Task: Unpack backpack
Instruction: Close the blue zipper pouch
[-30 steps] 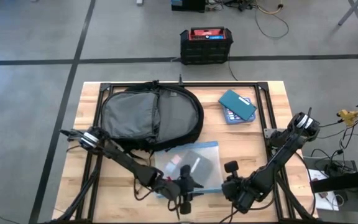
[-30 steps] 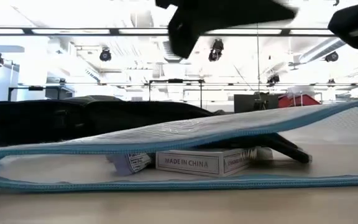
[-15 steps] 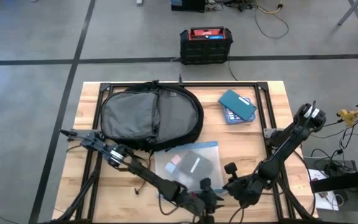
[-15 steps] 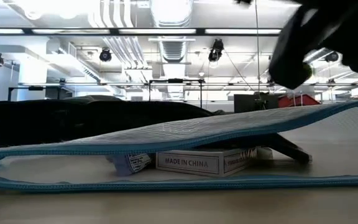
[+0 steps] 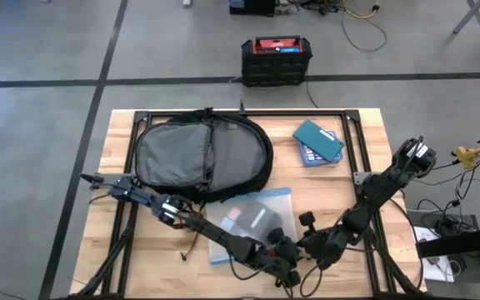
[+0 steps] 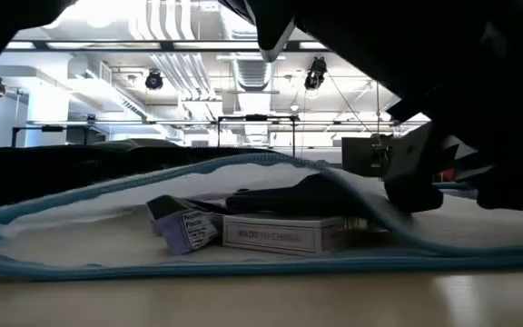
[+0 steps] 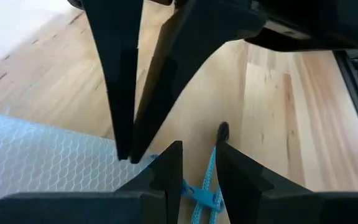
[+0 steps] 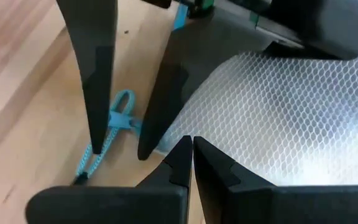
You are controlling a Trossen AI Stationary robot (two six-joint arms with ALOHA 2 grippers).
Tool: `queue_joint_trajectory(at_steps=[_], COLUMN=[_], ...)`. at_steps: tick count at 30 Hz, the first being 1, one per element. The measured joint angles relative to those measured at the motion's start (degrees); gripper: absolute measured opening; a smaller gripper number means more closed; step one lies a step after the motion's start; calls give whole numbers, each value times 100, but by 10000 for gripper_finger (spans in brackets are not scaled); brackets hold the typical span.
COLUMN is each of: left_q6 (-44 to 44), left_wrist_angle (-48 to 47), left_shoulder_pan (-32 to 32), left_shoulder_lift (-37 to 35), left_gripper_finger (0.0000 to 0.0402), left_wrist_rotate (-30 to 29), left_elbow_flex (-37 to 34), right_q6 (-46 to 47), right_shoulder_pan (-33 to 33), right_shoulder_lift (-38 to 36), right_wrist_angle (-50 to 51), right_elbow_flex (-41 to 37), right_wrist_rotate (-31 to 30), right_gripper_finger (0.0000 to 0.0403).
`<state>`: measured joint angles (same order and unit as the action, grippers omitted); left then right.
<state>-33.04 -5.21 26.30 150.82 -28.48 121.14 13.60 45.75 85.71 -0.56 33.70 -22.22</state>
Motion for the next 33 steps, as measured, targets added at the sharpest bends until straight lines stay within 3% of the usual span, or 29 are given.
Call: queue_joint_trajectory(at_steps=[5, 9, 16, 23, 33], left_q6=[28, 562, 1005, 628, -12], left_wrist_angle=[-457, -545, -656, -706, -1602], left_shoulder_pan=[3, 7, 75, 62, 90], left_shoulder_lift=[-13, -4, -20, 281, 316], left_gripper_finger=[80, 80, 80, 80, 80], left_wrist_rotate=[100, 295, 547, 583, 703], left_elbow_flex=[177, 561, 985, 848, 959], right_q6=[-219, -460, -418, -268, 259], right_shoulder_pan=[-4, -56, -307, -364, -353], right_shoulder_lift=[-1, -17, 199, 676, 555], right_wrist_angle=[-78, -320, -481, -415, 209], right_elbow_flex=[75, 198, 220, 214, 229], right_wrist_rotate=[-58, -236, 93, 118, 132], right_gripper_finger=[0, 0, 0, 0, 0])
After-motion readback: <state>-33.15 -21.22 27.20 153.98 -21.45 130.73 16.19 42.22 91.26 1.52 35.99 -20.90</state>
